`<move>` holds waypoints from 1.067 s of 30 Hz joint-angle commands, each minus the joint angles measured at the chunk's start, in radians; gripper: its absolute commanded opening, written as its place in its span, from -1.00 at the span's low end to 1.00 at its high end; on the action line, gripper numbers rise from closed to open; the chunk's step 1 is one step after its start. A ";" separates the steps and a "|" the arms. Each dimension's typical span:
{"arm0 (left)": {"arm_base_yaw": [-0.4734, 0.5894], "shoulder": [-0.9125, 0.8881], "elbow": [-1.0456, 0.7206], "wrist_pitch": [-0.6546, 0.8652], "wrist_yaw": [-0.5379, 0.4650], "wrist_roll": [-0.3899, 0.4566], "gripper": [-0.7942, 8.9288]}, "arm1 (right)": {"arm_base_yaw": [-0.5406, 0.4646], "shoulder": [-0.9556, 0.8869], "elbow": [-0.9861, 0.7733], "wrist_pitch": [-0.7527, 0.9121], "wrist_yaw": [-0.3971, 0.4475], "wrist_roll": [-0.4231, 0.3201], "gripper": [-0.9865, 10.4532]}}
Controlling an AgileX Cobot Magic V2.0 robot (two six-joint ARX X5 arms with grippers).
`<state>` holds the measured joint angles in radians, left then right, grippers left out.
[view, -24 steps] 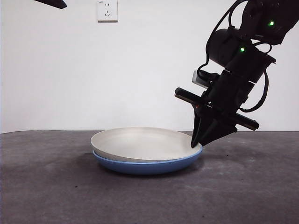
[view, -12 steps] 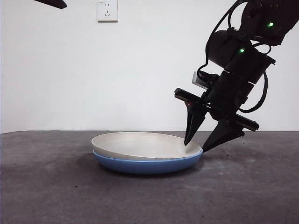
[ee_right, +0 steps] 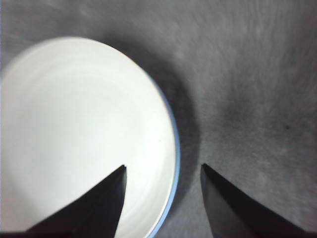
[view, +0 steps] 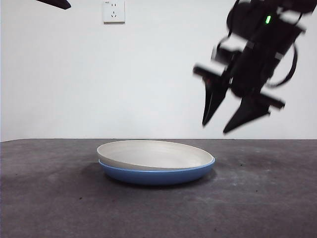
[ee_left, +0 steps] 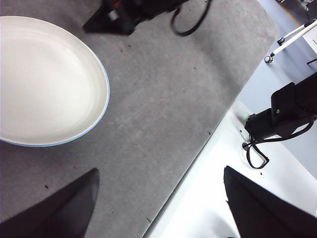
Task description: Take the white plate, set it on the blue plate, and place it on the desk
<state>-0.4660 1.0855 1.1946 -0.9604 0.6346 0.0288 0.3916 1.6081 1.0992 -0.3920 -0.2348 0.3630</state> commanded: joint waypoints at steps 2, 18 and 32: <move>-0.005 0.005 0.008 0.010 0.005 0.012 -0.01 | 0.006 -0.099 0.022 -0.069 -0.009 -0.101 -0.41; -0.005 0.005 0.008 0.011 0.005 0.013 -0.01 | 0.031 -0.541 0.021 -0.499 -0.139 -0.276 -0.41; -0.005 0.005 0.008 0.010 0.005 0.012 -0.01 | 0.071 -0.642 0.021 -0.594 -0.163 -0.322 -0.41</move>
<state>-0.4660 1.0855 1.1946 -0.9604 0.6350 0.0288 0.4564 0.9600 1.0996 -0.9905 -0.3931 0.0544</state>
